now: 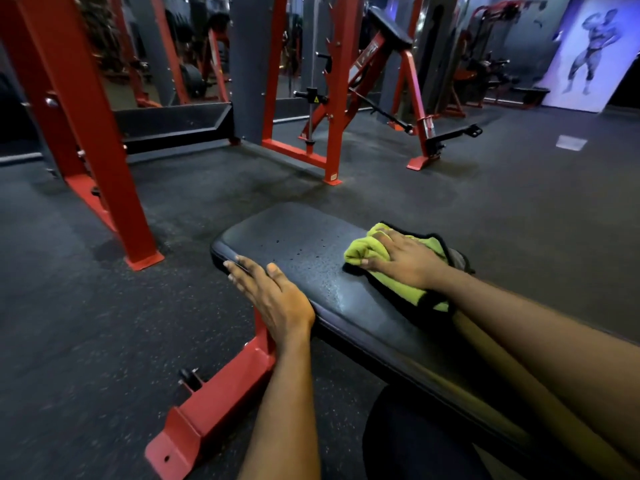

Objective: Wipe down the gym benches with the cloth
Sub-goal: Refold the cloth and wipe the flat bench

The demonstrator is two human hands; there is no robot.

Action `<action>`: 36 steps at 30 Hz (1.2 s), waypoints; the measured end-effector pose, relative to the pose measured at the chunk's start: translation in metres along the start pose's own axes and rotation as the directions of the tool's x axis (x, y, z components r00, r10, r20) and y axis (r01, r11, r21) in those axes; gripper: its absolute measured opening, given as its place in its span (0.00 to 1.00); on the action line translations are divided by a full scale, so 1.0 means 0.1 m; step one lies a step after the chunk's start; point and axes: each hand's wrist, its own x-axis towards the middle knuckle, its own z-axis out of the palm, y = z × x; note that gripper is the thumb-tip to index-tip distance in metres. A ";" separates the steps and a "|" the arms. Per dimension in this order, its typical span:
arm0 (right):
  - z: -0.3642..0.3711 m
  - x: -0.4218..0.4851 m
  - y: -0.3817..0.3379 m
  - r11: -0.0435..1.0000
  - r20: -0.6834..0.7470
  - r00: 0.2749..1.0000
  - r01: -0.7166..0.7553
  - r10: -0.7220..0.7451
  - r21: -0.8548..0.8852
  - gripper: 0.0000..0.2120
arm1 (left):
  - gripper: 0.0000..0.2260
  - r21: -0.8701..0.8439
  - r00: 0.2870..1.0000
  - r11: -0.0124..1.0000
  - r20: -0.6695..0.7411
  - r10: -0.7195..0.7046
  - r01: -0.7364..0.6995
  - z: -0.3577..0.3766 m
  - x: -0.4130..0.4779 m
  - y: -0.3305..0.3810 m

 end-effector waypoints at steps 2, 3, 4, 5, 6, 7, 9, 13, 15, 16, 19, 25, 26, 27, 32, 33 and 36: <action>0.06 0.22 -0.06 0.997 -0.013 0.997 -0.081 0.081 0.001 0.33 | 0.25 -0.006 1.000 1.000 -0.006 0.006 -0.006 0.01 0.00 0.00; 0.09 0.23 -0.10 0.997 -0.018 0.997 -0.079 0.078 -0.021 0.34 | 0.25 -0.006 1.000 1.000 -0.012 -0.001 0.001 0.01 0.00 -0.02; 0.11 0.18 -0.11 0.999 -0.021 0.999 -0.026 0.026 -0.029 0.35 | 0.25 0.003 1.000 1.000 -0.019 -0.010 0.010 0.01 0.00 -0.03; 0.12 0.10 -0.07 0.998 -0.018 0.998 0.064 -0.064 -0.021 0.38 | 0.25 0.013 1.000 1.000 -0.021 -0.014 0.014 0.01 0.00 -0.02; 0.11 0.02 0.00 0.989 -0.005 0.989 0.146 -0.146 0.008 0.40 | 0.25 0.019 1.000 1.000 -0.013 -0.011 0.011 0.00 0.01 -0.01; 0.08 -0.01 0.06 0.979 0.011 0.980 0.200 -0.201 0.047 0.40 | 0.25 0.030 1.000 1.000 -0.002 -0.009 0.009 0.00 0.01 0.01; -0.02 0.10 0.10 0.979 0.022 0.984 0.176 -0.179 0.103 0.32 | 0.26 0.068 0.999 0.997 0.017 -0.031 0.030 -0.02 0.01 0.03; 0.08 0.19 -0.12 0.998 -0.056 0.996 0.063 -0.064 -0.006 0.31 | 0.26 0.175 0.995 0.982 0.064 -0.076 0.064 -0.16 0.17 0.03; 0.10 -0.02 -0.11 0.959 -0.053 0.958 0.283 -0.282 0.014 0.34 | 0.25 0.189 0.994 0.979 0.069 -0.086 0.072 -0.26 0.44 0.02; 0.07 -0.08 -0.07 0.935 -0.023 0.936 0.351 -0.351 0.046 0.34 | 0.25 0.202 0.992 0.977 0.094 -0.087 0.066 -0.31 0.61 0.02; -0.02 0.08 -0.15 0.975 -0.016 0.976 0.216 -0.215 0.058 0.37 | 0.25 0.256 0.974 0.966 0.203 -0.096 0.042 -0.38 0.93 -0.02; 0.18 -0.21 -0.58 0.906 -0.011 0.909 0.416 -0.417 0.077 0.35 | 0.27 0.236 0.953 0.971 0.300 -0.040 -0.034 -0.43 0.94 -0.15; 0.16 -0.17 -0.57 0.911 0.004 0.914 0.405 -0.406 0.080 0.34 | 0.27 0.239 0.954 0.971 0.298 -0.046 -0.028 -0.43 0.94 -0.15; 0.13 -0.11 -0.60 0.934 0.001 0.937 0.348 -0.349 0.075 0.33 | 0.27 0.254 0.952 0.967 0.300 -0.054 -0.026 -0.44 0.94 -0.14; 0.17 -0.42 -1.04 0.917 -0.068 0.914 0.400 -0.400 -0.016 0.32 | 0.27 0.394 0.924 0.915 0.376 -0.076 -0.085 -0.57 0.95 -0.06; 0.14 -0.57 -1.04 0.880 -0.056 0.879 0.474 -0.474 -0.003 0.31 | 0.26 0.416 0.913 0.906 0.396 -0.101 -0.080 -0.60 0.99 -0.04; -0.04 -0.70 -0.91 0.848 -0.140 0.885 0.465 -0.443 0.254 0.24 | 0.25 0.467 0.908 0.878 0.406 -0.103 -0.109 -0.65 1.07 0.16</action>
